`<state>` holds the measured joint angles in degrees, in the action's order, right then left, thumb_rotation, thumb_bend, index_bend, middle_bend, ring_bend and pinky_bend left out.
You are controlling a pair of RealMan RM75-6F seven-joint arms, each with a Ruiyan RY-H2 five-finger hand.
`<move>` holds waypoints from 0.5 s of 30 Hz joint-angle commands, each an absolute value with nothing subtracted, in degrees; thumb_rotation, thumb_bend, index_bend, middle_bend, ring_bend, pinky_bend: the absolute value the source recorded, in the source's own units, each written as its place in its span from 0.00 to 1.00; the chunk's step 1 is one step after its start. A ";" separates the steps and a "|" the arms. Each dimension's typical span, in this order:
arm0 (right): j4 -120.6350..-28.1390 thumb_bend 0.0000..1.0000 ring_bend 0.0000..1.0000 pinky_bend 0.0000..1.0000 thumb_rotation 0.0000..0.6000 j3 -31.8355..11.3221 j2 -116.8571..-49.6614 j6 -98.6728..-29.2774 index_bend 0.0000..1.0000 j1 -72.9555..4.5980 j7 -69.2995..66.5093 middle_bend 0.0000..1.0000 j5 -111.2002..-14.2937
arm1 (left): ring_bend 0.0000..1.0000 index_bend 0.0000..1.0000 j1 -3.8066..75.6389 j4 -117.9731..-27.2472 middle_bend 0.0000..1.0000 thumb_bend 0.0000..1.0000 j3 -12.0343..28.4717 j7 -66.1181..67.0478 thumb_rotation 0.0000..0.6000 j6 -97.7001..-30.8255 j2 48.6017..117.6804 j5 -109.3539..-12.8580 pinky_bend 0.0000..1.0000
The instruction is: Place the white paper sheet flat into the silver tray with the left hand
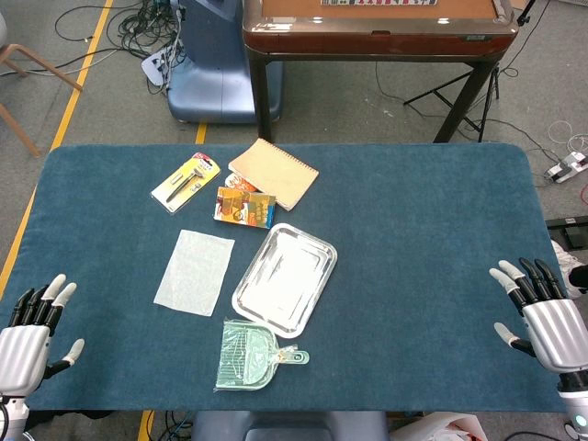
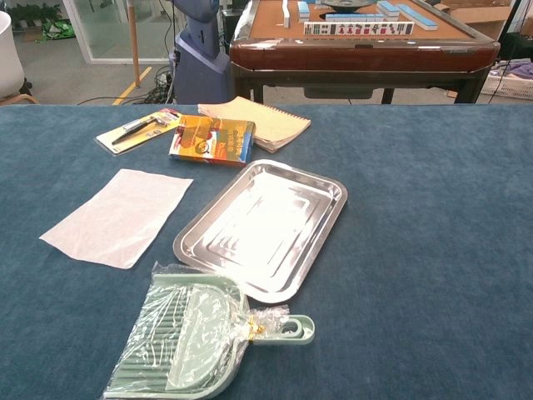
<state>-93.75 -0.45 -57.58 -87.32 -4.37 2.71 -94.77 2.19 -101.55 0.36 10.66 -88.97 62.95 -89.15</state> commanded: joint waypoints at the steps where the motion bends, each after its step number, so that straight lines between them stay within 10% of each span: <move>1: -93.95 0.20 0.01 0.07 1.00 -0.45 -57.52 -87.20 0.16 -4.40 2.94 0.14 -94.72 | 0.00 0.06 2.18 -101.29 0.00 0.25 0.33 10.39 1.00 -88.91 62.97 -89.25 0.00; 15: -95.61 0.20 0.01 0.07 1.00 -1.13 -55.99 -88.81 0.16 -3.85 4.32 0.14 -94.62 | 0.00 0.12 6.28 -95.31 0.00 0.25 0.73 5.40 1.00 -83.19 63.04 -90.71 0.00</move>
<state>-95.57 -1.11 -56.04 -88.80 -3.87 4.27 -94.66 5.14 -96.50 0.65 6.25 -84.60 63.12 -90.35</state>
